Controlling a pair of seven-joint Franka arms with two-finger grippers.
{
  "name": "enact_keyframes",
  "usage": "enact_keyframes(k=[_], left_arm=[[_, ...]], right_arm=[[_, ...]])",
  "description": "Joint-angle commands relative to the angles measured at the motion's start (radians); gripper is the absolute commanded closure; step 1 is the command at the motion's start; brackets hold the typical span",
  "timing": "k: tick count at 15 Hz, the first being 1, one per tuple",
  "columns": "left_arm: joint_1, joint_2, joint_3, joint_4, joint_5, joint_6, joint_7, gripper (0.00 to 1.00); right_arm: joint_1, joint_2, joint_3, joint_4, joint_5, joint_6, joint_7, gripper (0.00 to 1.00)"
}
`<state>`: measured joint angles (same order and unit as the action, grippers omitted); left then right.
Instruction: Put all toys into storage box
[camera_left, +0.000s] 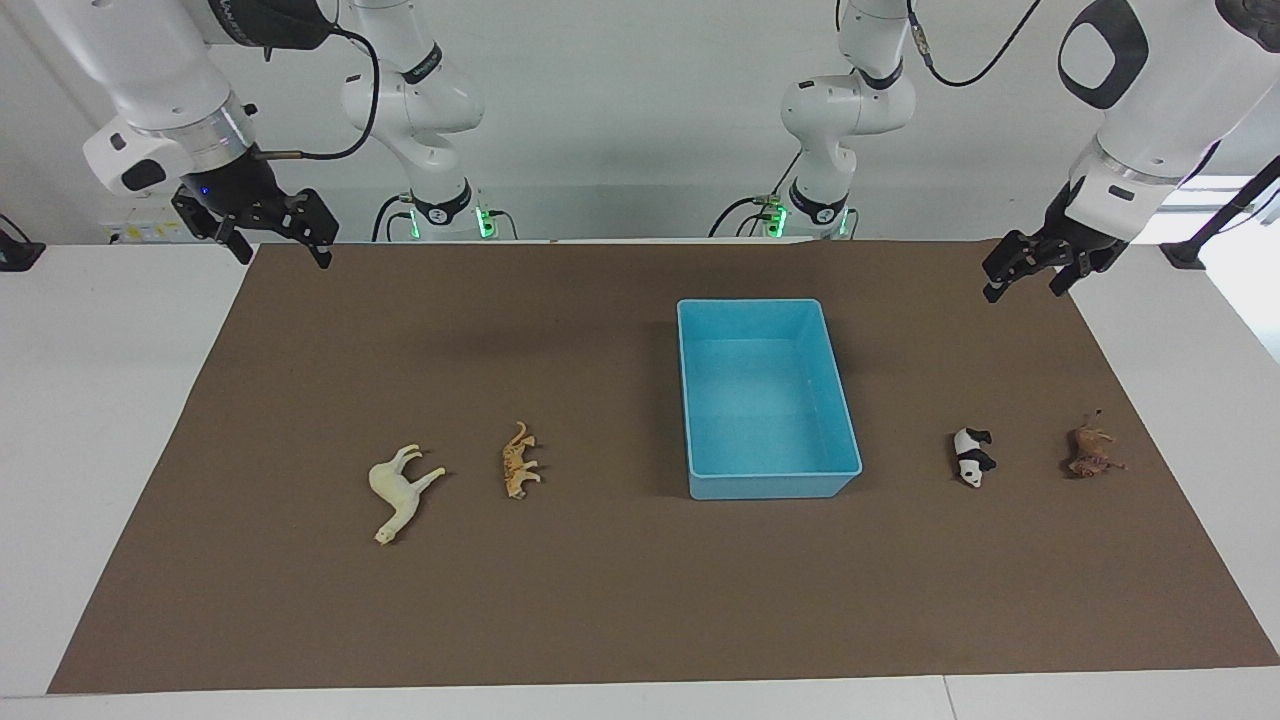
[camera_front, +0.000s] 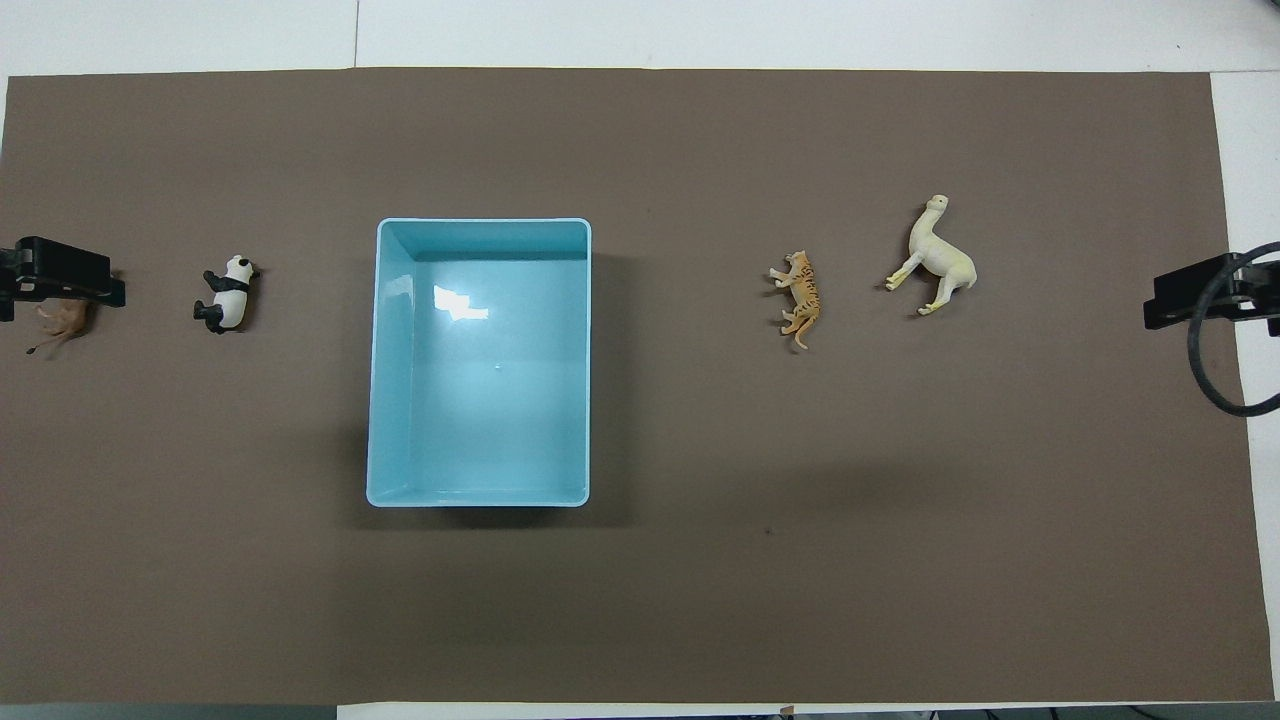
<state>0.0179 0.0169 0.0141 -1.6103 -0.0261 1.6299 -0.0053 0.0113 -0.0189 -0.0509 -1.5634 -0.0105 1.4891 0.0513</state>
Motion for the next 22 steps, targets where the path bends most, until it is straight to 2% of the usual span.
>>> enact_keyframes(k=[1,5,7,9,11,13,15,19,22], left_arm=[[0.008,-0.014,0.0,-0.023,-0.015,0.021,0.018,0.0],[0.002,-0.017,0.0,-0.029,-0.014,0.025,0.022,0.0],[-0.001,-0.037,0.0,-0.081,-0.014,0.057,0.005,0.0],[0.008,-0.083,0.001,-0.195,-0.008,0.16,0.004,0.0],[0.031,-0.08,0.001,-0.264,-0.008,0.328,0.008,0.0],[0.043,-0.01,0.0,-0.258,-0.008,0.367,0.04,0.0],[0.045,0.061,0.0,-0.261,-0.008,0.457,0.109,0.0],[0.05,0.188,0.0,-0.286,-0.006,0.637,0.154,0.0],[0.051,0.256,0.001,-0.312,-0.006,0.732,0.205,0.0]], right_arm=[[-0.019,0.004,0.011,0.013,0.006,-0.02,-0.005,0.0],[-0.03,-0.003,0.01,0.002,0.006,-0.02,0.001,0.0],[-0.033,-0.004,0.003,-0.003,0.004,-0.02,-0.002,0.0],[-0.028,-0.012,0.005,-0.026,-0.003,-0.012,-0.004,0.0],[-0.027,-0.009,0.005,-0.032,0.001,0.037,-0.03,0.0],[-0.024,0.002,0.006,-0.046,0.001,0.088,-0.053,0.0],[-0.021,0.034,0.006,-0.072,0.006,0.158,-0.149,0.0],[0.002,0.157,0.014,-0.106,0.007,0.31,-0.258,0.0],[0.021,0.186,0.014,-0.199,0.007,0.477,-0.381,0.0]])
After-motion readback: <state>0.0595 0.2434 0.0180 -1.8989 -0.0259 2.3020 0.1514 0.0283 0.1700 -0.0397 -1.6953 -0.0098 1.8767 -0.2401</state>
